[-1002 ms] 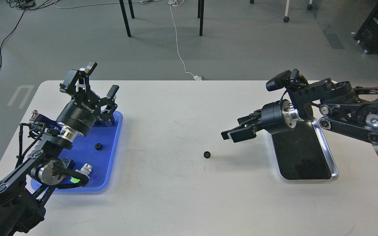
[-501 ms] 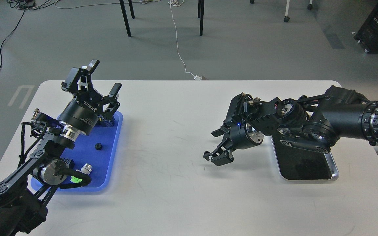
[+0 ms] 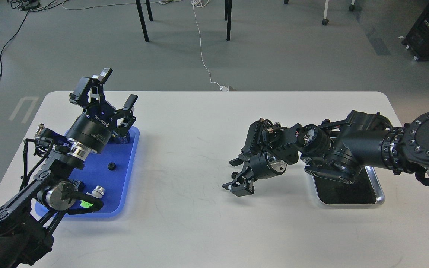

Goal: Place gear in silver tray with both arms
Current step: 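Reach the right gripper to the black gear and grasp it, then carry the gear with the right gripper into the silver tray and release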

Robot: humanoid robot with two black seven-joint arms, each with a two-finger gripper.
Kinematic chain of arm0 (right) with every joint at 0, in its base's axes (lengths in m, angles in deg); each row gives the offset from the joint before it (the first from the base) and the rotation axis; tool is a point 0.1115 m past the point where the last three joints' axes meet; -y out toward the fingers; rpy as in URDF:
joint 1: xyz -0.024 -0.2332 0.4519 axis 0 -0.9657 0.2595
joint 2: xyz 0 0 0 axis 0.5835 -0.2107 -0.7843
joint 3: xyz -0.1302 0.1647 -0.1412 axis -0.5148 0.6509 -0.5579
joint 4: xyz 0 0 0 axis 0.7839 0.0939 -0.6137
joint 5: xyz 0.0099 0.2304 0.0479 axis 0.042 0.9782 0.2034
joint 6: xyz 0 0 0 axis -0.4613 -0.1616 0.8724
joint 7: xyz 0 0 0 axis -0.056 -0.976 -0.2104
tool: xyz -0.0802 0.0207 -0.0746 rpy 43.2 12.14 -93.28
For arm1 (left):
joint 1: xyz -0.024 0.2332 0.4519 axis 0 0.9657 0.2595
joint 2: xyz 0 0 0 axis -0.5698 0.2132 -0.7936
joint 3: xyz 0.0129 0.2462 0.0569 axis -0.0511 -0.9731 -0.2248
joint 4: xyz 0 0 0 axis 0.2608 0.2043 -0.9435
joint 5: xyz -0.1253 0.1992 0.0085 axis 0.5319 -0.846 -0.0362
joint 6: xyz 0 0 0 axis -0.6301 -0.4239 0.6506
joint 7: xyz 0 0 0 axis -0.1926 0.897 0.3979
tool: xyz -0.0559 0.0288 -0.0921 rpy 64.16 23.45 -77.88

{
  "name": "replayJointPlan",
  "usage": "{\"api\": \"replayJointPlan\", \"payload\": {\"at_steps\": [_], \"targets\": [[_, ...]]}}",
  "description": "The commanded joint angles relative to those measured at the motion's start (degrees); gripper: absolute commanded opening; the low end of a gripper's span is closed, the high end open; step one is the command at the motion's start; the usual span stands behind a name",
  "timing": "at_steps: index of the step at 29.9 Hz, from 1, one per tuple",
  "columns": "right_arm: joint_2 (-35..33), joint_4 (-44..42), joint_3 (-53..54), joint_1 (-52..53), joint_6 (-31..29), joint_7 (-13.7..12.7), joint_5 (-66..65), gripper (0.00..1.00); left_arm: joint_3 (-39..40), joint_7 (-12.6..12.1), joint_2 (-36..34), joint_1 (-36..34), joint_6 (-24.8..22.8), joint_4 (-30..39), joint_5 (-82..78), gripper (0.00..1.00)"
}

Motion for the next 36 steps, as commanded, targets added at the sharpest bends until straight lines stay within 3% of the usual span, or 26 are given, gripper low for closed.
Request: {"api": "replayJointPlan", "payload": {"at_steps": [1,9,13,16,19,31,36], "targets": [[0.7,-1.0,-1.0,0.0,0.0,0.0,0.1,0.66,0.1,0.0,0.0,0.0,0.1,0.0,0.0,0.98],[0.6,-1.0,-1.4,0.0,0.0,0.0,0.1,0.53,0.0,0.0,0.0,0.0,0.0,0.0,0.0,0.98],[0.6,-1.1,-1.4,0.0,-0.4,0.0,0.1,0.41,0.1,0.0,0.0,-0.1,0.0,0.0,0.0,0.98],[0.6,-1.1,-1.8,0.0,-0.6,0.0,0.0,0.23,0.0,0.0,0.0,0.0,0.0,0.0,0.0,0.98],[0.6,-1.1,-2.6,0.2,-0.6,0.0,0.1,0.17,0.0,0.0,0.2,0.0,0.0,0.0,-0.1,0.98],[-0.1,-0.9,-3.1,1.7,-0.6,0.0,0.3,0.15,-0.1,-0.1,0.5,0.0,0.0,0.0,-0.1,0.98],[-4.0,-0.1,-2.9,5.2,-0.6,0.0,0.6,0.15,-0.1,-0.1,0.4,-0.1,-0.1,0.0,-0.1,0.98]]}}
